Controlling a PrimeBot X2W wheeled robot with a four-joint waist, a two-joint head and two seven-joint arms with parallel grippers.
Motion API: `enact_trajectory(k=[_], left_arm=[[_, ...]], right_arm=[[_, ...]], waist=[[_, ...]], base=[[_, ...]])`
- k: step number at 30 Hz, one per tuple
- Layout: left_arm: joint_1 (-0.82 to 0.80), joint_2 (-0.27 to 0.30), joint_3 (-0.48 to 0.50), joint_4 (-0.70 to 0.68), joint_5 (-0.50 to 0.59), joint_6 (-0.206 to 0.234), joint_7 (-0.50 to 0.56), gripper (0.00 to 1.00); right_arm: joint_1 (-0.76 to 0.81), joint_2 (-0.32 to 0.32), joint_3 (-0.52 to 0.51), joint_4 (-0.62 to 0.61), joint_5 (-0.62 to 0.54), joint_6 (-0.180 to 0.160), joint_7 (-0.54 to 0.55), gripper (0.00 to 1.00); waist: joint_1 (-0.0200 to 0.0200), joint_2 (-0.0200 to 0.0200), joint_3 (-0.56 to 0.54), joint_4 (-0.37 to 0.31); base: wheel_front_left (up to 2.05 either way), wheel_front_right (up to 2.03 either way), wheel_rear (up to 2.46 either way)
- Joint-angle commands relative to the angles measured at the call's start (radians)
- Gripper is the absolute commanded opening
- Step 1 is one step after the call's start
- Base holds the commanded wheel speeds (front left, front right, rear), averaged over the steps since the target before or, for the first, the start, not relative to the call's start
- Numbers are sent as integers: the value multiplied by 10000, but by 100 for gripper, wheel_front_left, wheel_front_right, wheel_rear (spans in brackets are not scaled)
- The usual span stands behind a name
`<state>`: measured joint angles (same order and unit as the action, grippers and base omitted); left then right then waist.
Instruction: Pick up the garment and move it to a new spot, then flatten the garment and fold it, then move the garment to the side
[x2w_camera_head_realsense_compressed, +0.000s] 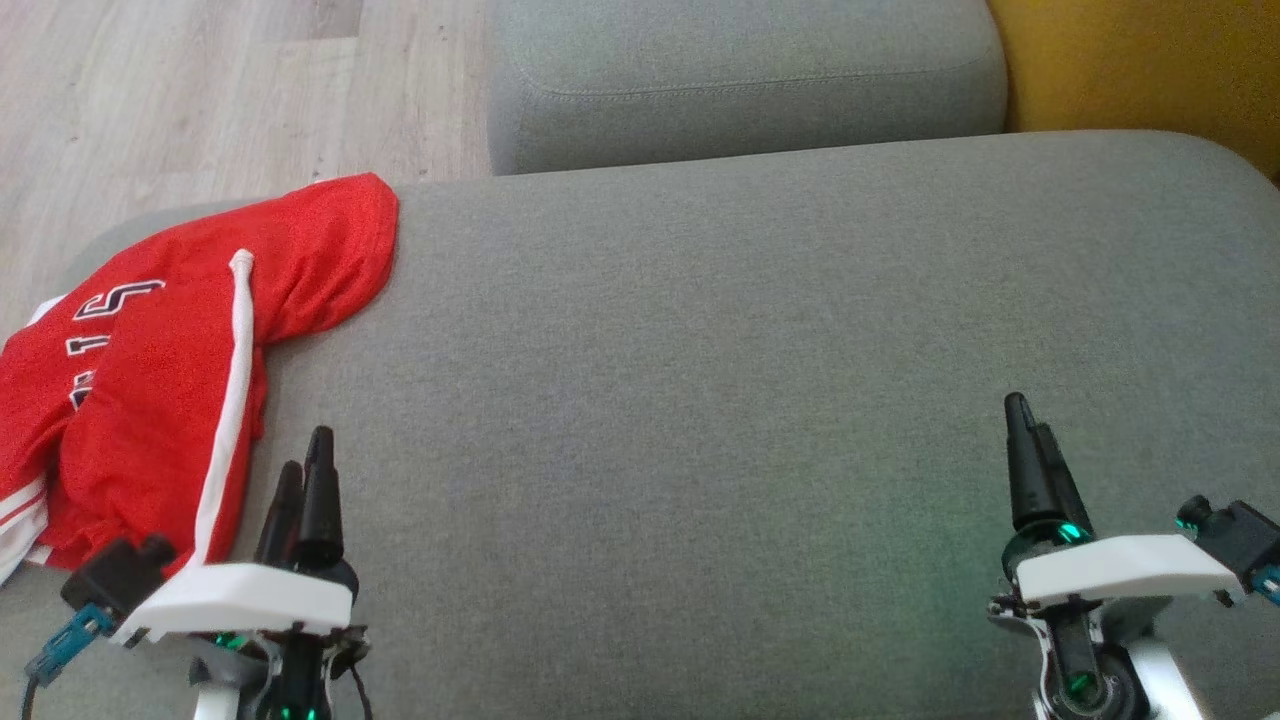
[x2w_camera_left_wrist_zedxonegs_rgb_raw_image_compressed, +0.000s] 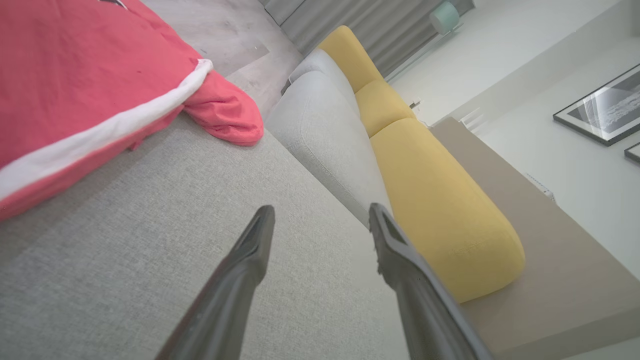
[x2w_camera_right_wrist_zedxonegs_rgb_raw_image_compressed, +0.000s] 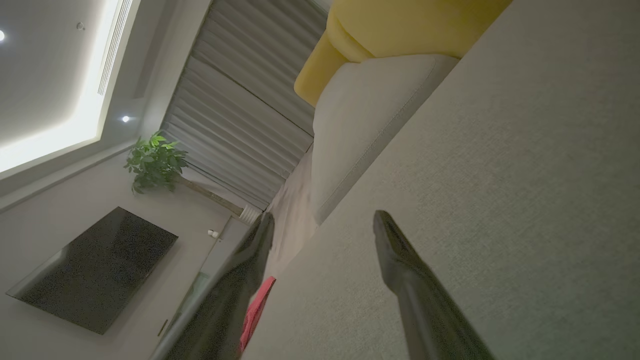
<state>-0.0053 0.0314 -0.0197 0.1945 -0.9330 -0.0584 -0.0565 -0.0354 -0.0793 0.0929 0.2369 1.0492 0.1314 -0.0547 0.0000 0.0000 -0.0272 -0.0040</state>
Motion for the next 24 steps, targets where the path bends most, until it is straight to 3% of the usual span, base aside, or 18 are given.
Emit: enact_trajectory(k=[1, 9, 24], left_arm=[[-437, 134, 100, -444, 520, 78, -173, 100], [-472, 141, -26, -388, 1773, 332, -407, 100], [-552, 153, -211, -422, 3596, 608, -815, 100]], right_arm=[[-640, -128, 115, -382, -595, -4, -173, 100], [-637, 138, -218, 64, -2262, -4, -409, 100], [-878, 236, 117, 474, -4281, -5, -821, 100]], waist=[[0, 0, -7, -5], [0, 0, -43, -20], [0, 0, -82, -68]], base=[[0, 0, 0], [0, 0, 0], [0, 0, 0]])
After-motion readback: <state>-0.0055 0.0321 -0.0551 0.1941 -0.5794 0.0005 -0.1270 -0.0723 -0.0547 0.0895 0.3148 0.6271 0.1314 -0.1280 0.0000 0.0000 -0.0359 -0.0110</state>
